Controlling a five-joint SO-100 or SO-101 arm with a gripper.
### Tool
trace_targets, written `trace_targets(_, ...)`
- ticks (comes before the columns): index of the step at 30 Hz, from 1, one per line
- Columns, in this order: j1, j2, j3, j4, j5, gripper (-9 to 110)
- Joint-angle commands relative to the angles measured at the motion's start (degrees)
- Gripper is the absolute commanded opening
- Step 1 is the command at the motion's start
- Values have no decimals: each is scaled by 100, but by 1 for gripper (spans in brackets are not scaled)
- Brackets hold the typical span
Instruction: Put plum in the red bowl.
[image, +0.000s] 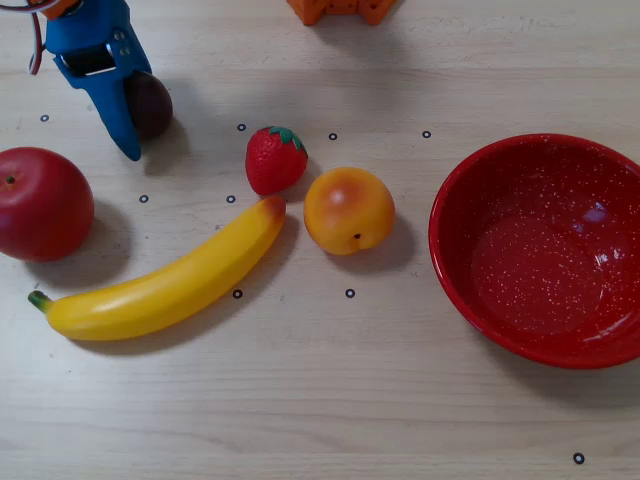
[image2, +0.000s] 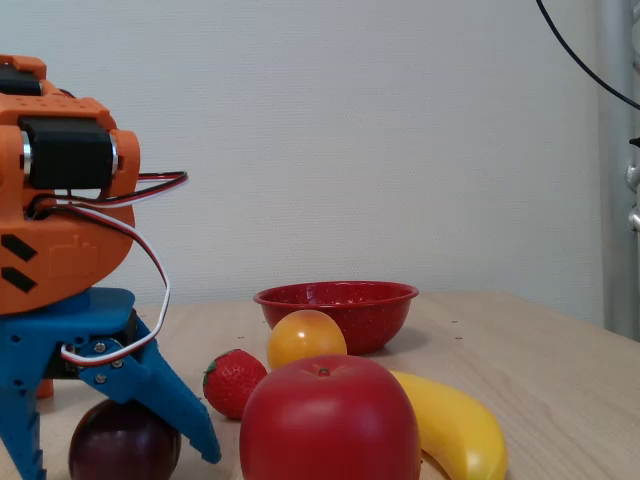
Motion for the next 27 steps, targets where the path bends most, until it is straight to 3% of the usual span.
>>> trace_targets(1, 123, 334, -229, -114, -114, 47)
trace_targets(27, 237, 264, -352, -141, -272, 32)
